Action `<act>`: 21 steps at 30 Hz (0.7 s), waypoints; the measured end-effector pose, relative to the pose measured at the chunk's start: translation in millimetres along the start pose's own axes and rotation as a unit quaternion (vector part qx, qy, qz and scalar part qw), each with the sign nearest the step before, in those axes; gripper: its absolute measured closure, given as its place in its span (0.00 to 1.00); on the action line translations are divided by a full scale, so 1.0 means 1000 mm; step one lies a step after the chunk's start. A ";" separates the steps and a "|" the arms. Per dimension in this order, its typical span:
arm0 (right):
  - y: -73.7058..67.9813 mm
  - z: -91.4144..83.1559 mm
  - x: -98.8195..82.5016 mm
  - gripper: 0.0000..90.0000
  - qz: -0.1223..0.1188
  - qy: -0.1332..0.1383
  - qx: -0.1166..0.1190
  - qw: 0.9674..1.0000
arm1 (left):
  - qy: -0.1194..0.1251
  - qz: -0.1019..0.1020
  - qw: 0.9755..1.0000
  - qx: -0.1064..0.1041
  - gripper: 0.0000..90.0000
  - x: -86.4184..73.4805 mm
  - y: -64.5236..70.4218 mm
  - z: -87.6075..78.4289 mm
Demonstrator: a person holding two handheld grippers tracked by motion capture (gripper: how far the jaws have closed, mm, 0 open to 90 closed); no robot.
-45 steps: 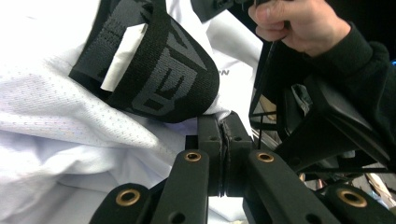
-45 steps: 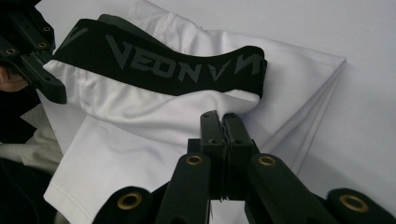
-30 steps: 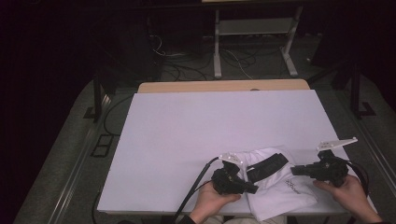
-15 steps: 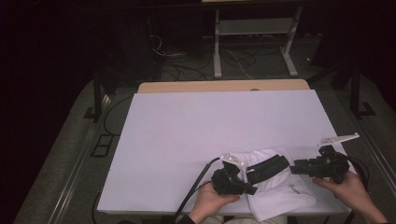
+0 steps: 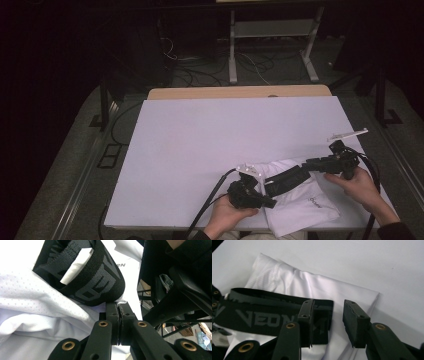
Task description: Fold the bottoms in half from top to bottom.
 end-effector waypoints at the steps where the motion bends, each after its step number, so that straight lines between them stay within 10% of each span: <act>1: 0.001 0.003 0.001 0.67 0.000 -0.002 0.000 1.000 | 0.001 -0.001 1.000 -0.001 0.97 0.000 0.000 0.001; 14: 0.003 0.026 0.007 0.72 -0.003 -0.032 0.012 0.999 | 0.001 -0.005 1.000 -0.008 0.97 0.001 0.001 0.009; 21: -0.004 0.027 0.011 0.94 -0.027 -0.028 0.016 0.999 | 0.004 -0.005 1.000 -0.012 0.97 0.003 0.003 0.014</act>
Point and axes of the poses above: each handheld gripper's, and its own axes: z roughly forward along the jaws, x roughly out of its top, y roughly to its right, the point moved 8 cm from there along z, roughly forward along the jaws, and after that the axes turned 3 degrees about y, right-handed, at the moved point
